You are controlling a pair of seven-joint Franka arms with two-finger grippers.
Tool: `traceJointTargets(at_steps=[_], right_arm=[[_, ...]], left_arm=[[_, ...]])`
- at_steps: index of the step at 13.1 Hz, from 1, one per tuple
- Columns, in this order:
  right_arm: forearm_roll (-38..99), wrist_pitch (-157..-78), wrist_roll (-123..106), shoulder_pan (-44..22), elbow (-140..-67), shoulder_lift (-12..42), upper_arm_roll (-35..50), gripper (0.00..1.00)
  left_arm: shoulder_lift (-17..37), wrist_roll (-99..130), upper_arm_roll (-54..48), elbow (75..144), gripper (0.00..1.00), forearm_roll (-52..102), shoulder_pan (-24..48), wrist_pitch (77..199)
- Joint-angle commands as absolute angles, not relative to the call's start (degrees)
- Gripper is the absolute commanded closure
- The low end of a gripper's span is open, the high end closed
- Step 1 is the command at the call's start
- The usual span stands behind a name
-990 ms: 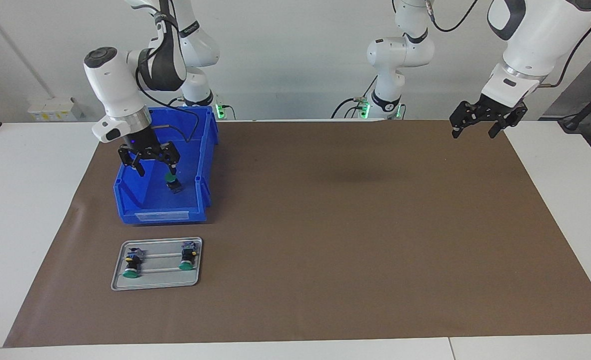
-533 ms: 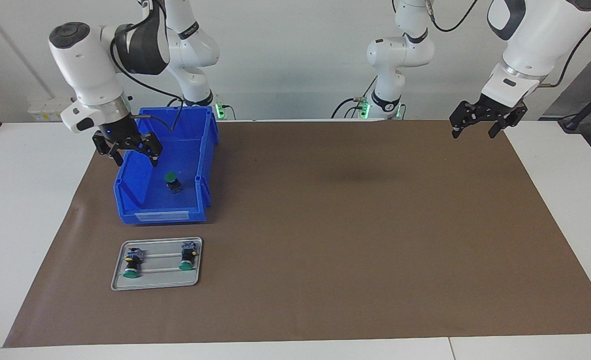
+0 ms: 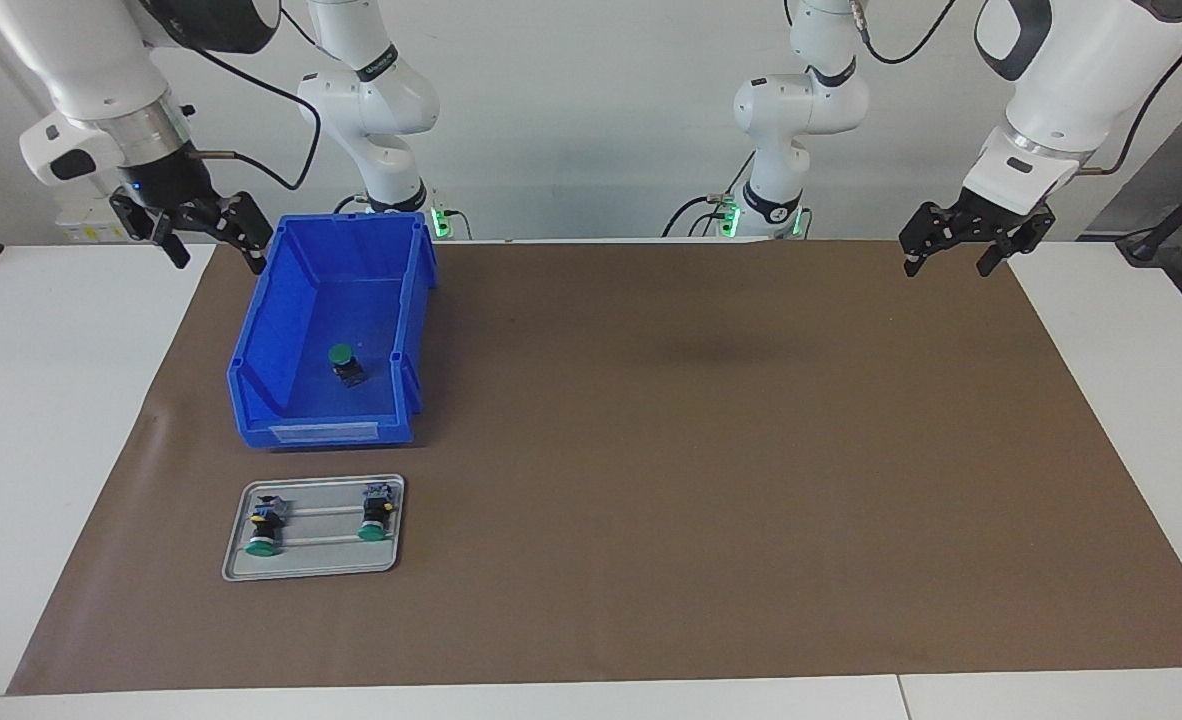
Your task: Place and press button with both arms
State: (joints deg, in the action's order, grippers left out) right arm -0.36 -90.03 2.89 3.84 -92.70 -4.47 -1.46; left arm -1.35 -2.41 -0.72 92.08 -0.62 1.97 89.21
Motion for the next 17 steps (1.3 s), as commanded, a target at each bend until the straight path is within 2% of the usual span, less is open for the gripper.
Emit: traceJointTargets(at_steps=[1, 17], right_arm=[[-1.14, -89.11, 3.08, 4.48, -90.61, -2.37, -0.7, 0.0], [-2.46, -87.98, 2.11, 2.55, -91.58, -3.08, -0.09, 0.0]], left_arm=[[-3.08, -2.81, -1.05, 94.13, 0.0, 0.0, 1.32, 90.18], [-3.08, -2.81, -1.05, 94.13, 0.0, 0.0, 1.32, 90.18]])
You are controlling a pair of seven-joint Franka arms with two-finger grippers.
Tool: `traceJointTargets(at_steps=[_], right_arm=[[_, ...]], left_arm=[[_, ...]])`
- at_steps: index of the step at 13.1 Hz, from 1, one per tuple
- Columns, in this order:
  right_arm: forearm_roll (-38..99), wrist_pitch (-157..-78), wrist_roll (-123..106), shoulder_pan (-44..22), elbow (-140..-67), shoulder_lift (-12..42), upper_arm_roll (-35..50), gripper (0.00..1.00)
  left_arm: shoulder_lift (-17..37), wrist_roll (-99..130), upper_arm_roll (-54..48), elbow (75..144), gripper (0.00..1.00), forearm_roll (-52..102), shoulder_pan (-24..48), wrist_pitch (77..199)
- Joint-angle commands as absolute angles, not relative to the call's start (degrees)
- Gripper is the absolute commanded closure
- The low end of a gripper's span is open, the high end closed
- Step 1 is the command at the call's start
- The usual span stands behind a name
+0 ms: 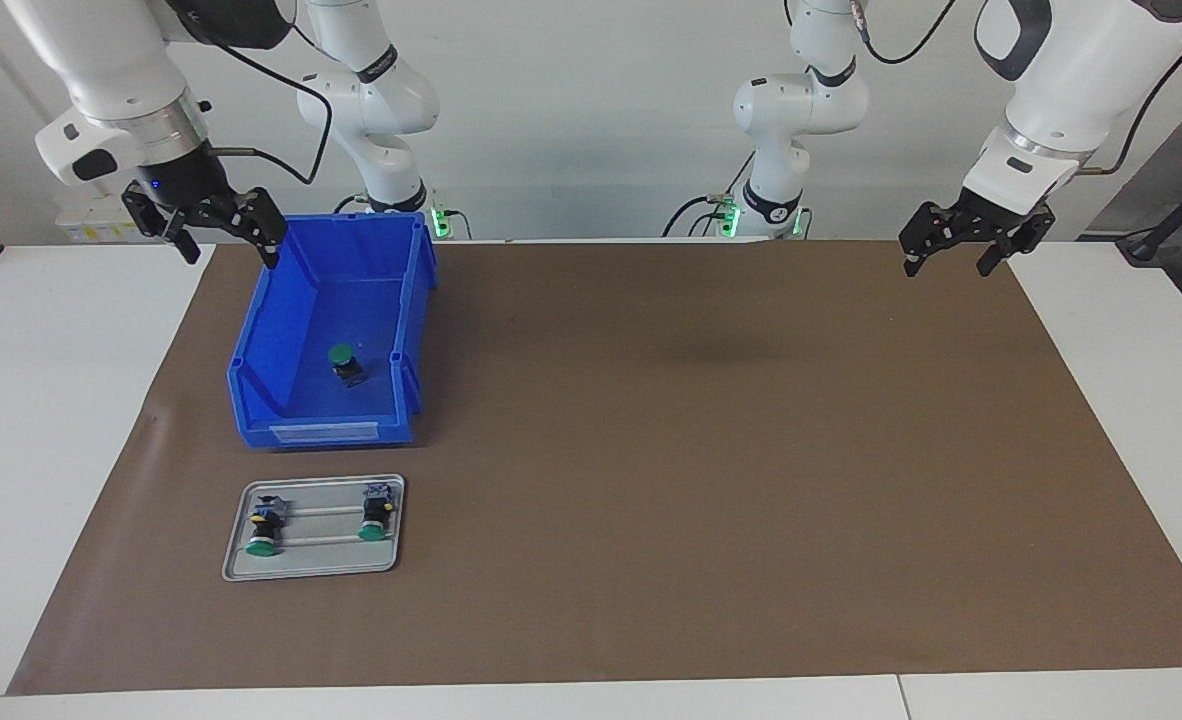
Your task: Place and press button with both arms
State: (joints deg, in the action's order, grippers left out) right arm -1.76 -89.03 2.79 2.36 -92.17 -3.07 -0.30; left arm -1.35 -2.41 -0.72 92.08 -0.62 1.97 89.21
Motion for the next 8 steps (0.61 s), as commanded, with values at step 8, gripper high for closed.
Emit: traceJointTargets(at_steps=[8], right_arm=[[-2.55, -87.63, 2.2, 2.46, -91.85, -3.43, -0.09, 0.0]], left_arm=[[-3.08, -2.81, -1.05, 94.13, 0.0, 0.0, 1.32, 90.18]])
